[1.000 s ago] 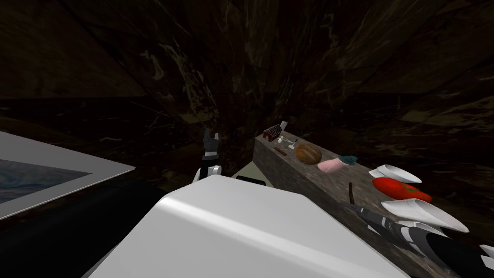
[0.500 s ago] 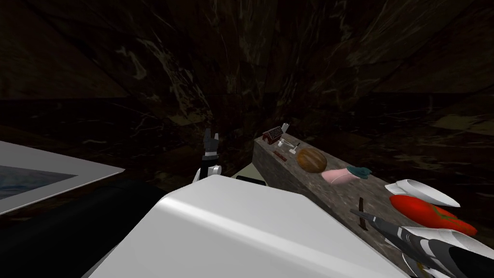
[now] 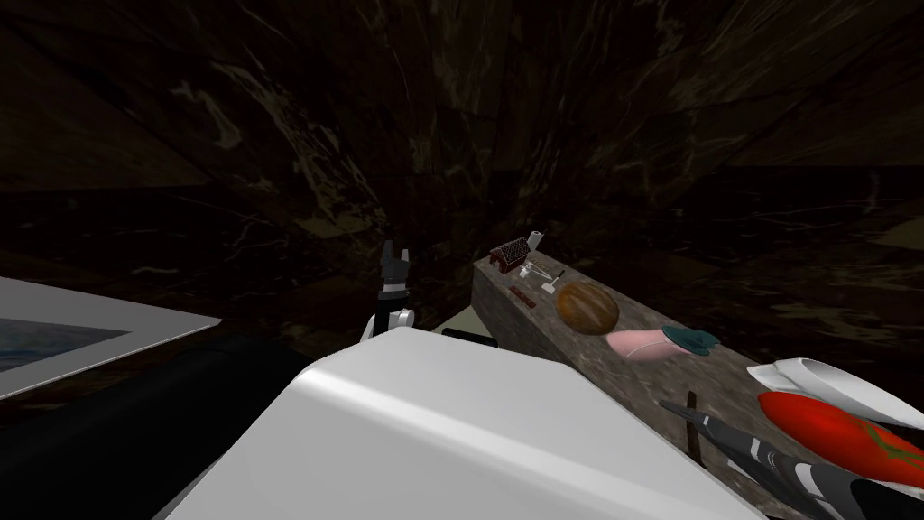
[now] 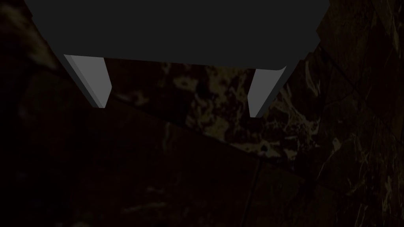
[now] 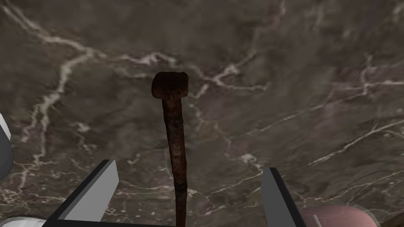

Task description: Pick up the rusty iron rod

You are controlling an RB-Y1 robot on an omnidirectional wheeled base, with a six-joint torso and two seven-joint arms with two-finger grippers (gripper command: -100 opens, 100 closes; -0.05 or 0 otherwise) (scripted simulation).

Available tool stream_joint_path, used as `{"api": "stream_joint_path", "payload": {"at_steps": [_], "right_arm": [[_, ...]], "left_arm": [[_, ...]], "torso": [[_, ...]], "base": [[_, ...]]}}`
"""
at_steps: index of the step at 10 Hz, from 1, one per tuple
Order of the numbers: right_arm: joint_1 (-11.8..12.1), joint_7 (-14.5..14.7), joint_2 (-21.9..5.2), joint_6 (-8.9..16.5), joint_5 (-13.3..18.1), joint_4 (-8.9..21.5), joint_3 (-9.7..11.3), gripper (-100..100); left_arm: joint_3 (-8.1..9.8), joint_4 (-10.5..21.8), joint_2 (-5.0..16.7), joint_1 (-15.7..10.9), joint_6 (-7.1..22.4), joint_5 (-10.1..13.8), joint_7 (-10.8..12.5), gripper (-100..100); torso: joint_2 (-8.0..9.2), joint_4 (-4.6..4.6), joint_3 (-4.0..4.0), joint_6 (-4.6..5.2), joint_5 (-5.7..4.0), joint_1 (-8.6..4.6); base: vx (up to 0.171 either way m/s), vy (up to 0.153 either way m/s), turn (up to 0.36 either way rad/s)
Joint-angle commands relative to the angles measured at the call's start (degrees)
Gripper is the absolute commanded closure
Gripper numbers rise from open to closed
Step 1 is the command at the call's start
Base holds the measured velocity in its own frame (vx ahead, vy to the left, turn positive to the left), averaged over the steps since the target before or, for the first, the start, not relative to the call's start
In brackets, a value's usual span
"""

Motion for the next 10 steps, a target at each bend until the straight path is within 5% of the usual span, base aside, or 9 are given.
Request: {"api": "stream_joint_path", "payload": {"at_steps": [1, 3, 4, 8, 9, 10], "right_arm": [[-0.4, 0.4, 1.8, 0.2, 0.9, 1.0, 0.3, -100], [0.1, 1.0, 1.9, 0.3, 0.3, 1.0, 0.0, -100], [0.1, 1.1, 2.0, 0.3, 0.4, 1.1, 0.0, 100], [0.1, 1.1, 2.0, 0.3, 0.4, 1.1, 0.0, 100], [0.1, 1.1, 2.0, 0.3, 0.4, 1.1, 0.0, 0], [-0.3, -0.3, 0.2, -0.1, 0.5, 0.3, 0.2, 100]], "left_arm": [[0.00, 0.0, 0.0, 0.0, 0.0, 0.0, 0.0, 0], [0.00, 0.0, 0.0, 0.0, 0.0, 0.0, 0.0, 0], [0.00, 0.0, 0.0, 0.0, 0.0, 0.0, 0.0, 0], [0.00, 0.0, 0.0, 0.0, 0.0, 0.0, 0.0, 0], [0.00, 0.0, 0.0, 0.0, 0.0, 0.0, 0.0, 0], [0.00, 0.0, 0.0, 0.0, 0.0, 0.0, 0.0, 0]], "torso": [[0.00, 0.00, 0.00, 0.00, 0.00, 0.00], [-0.02, 0.00, -0.01, 0.00, 0.01, 0.04], [0.04, 0.01, 0.02, 0.00, 0.02, 0.05], [0.12, 0.04, 0.07, -0.02, 0.04, 0.12], [0.12, 0.04, 0.07, -0.02, 0.04, 0.12], [0.12, 0.04, 0.08, -0.02, 0.04, 0.12]], "base": [[0.040, -0.003, 0.035], [0.028, -0.003, 0.019], [0.000, 0.000, 0.000], [0.000, -0.001, -0.003], [0.000, 0.000, 0.000], [-0.029, 0.007, -0.065]]}}
